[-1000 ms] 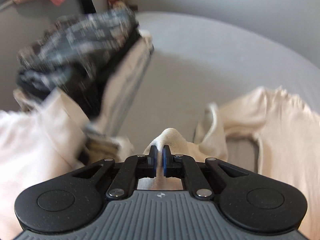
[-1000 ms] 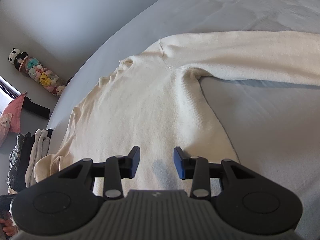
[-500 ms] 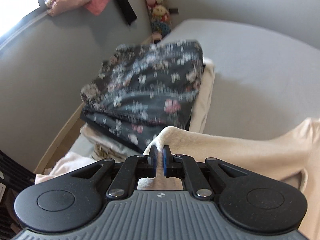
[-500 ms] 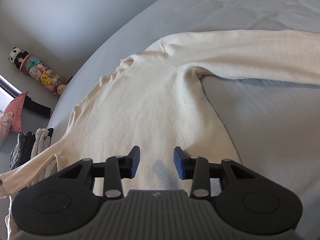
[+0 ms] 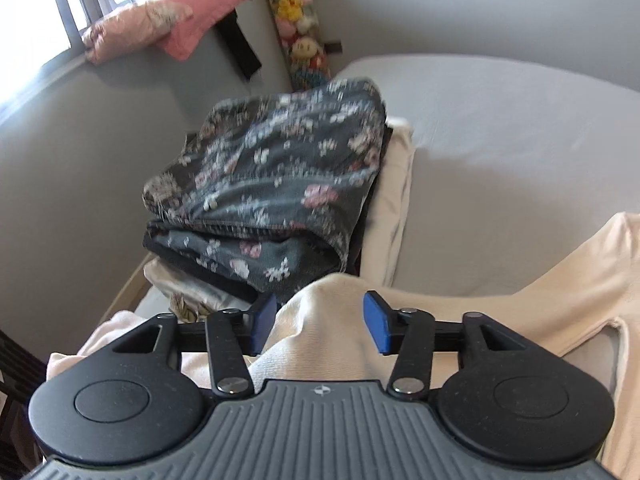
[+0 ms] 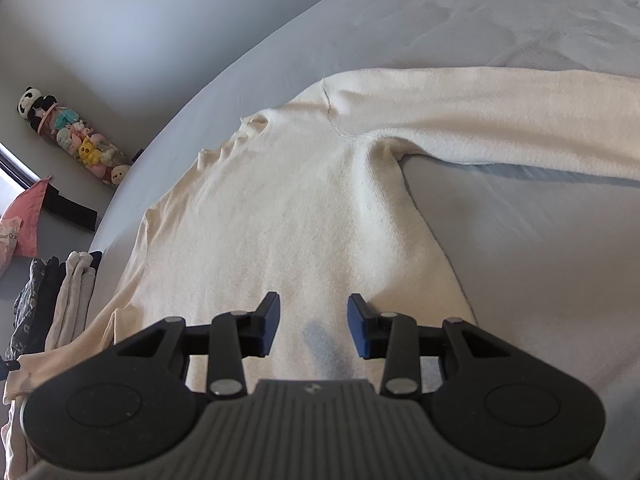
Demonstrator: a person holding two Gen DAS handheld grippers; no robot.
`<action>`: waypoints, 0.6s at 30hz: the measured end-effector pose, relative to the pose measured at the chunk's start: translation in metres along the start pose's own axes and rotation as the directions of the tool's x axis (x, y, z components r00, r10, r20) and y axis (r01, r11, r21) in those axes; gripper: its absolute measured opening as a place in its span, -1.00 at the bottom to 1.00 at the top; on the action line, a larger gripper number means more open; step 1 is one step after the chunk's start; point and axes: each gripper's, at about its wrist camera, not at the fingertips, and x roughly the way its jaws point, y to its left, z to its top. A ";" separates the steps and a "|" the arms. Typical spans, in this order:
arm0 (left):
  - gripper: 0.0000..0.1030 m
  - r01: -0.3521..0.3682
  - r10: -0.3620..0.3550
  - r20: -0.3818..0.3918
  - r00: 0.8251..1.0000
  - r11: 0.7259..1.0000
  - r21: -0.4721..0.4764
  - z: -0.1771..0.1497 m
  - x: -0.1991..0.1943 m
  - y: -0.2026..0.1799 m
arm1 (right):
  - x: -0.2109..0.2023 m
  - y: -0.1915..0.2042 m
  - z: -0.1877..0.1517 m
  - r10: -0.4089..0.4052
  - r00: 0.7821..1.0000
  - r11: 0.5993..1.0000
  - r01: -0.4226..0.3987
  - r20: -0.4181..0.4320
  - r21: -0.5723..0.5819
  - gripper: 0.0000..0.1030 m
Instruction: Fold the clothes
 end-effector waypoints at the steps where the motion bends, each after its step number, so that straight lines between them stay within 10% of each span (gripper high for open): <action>1: 0.12 0.017 -0.017 0.015 1.000 1.000 0.000 -0.002 -0.009 -0.002 | -0.002 0.000 0.000 -0.002 1.000 1.000 0.002 0.004 0.005 -0.20; 7: 0.12 0.232 -0.231 -0.032 0.973 0.970 0.069 -0.023 -0.057 -0.034 | -0.028 0.004 0.002 -0.056 0.998 0.998 0.056 -0.037 0.010 -0.02; 18: 0.12 0.525 -0.426 -0.345 0.836 0.805 0.277 -0.109 -0.083 -0.121 | -0.102 -0.011 0.006 -0.207 0.959 0.974 0.183 -0.196 -0.133 -0.02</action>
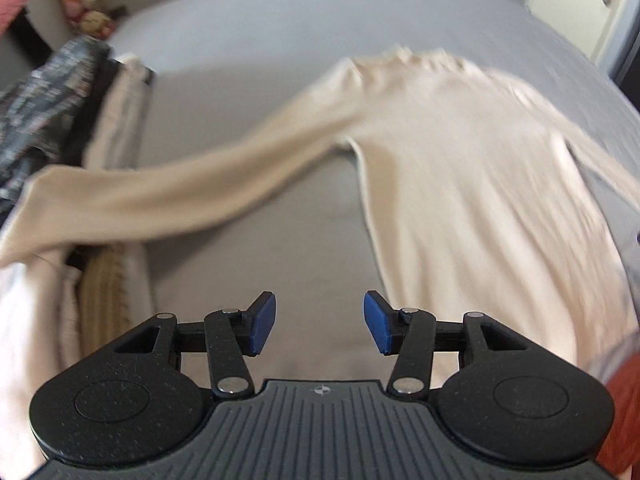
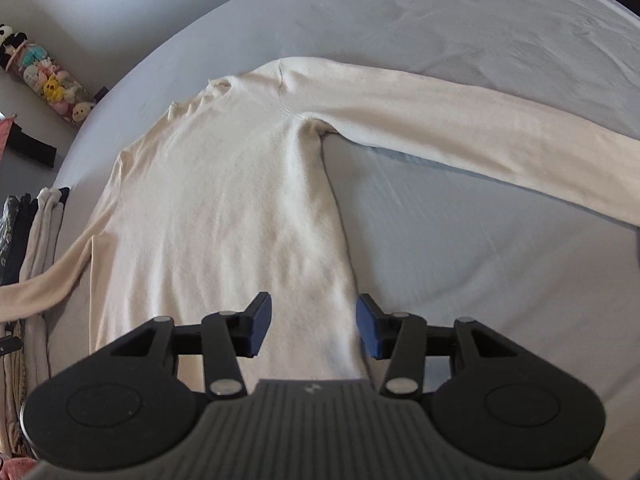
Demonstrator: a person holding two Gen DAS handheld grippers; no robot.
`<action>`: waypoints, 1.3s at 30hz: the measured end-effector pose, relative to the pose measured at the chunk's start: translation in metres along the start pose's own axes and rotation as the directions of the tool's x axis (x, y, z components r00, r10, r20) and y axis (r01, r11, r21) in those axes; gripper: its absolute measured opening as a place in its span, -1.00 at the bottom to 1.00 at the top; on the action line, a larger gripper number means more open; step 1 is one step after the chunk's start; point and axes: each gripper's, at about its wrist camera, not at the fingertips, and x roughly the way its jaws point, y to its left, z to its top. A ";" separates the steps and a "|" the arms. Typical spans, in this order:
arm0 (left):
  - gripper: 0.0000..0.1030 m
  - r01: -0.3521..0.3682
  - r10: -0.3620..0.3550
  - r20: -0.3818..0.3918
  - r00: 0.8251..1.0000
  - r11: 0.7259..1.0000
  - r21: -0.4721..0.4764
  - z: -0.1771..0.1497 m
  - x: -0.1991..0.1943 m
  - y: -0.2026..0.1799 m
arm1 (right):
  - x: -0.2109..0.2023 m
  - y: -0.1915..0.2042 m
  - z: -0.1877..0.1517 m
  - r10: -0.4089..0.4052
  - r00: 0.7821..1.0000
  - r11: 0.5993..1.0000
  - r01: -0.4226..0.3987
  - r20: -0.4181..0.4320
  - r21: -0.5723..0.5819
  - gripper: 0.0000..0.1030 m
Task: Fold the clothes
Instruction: 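Pinch the sweater hem with both grippers and tug it straight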
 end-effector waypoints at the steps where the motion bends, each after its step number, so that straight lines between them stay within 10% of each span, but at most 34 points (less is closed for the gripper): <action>1: 0.12 0.013 -0.013 -0.044 0.999 1.000 0.013 -0.003 0.009 -0.005 | -0.003 -0.004 -0.003 -0.016 1.000 1.000 0.016 -0.024 -0.011 -0.02; 10: 0.12 0.057 -0.037 -0.254 0.967 0.996 0.071 -0.029 0.059 -0.048 | 0.021 -0.008 -0.028 -0.067 0.971 0.996 0.051 -0.230 -0.076 -0.02; 21: 0.11 0.041 -0.006 -0.322 0.947 0.994 0.104 -0.043 0.089 -0.074 | 0.047 -0.007 -0.034 -0.084 0.931 0.992 0.044 -0.355 -0.119 -0.03; 24: -0.30 0.057 -0.019 -0.324 0.946 0.992 0.109 -0.047 0.088 -0.078 | 0.051 -0.005 -0.036 -0.093 0.924 0.989 0.041 -0.371 -0.145 -0.34; 28: -0.87 0.106 -0.078 -0.318 0.945 0.992 0.071 -0.050 0.078 -0.075 | 0.045 -0.002 -0.041 -0.094 0.932 0.982 0.029 -0.349 -0.185 -0.88; 39: -0.91 0.180 -0.167 -0.271 0.948 0.983 0.023 -0.044 0.007 -0.047 | -0.051 -0.006 -0.016 -0.026 0.976 0.981 -0.017 -0.217 -0.194 -0.91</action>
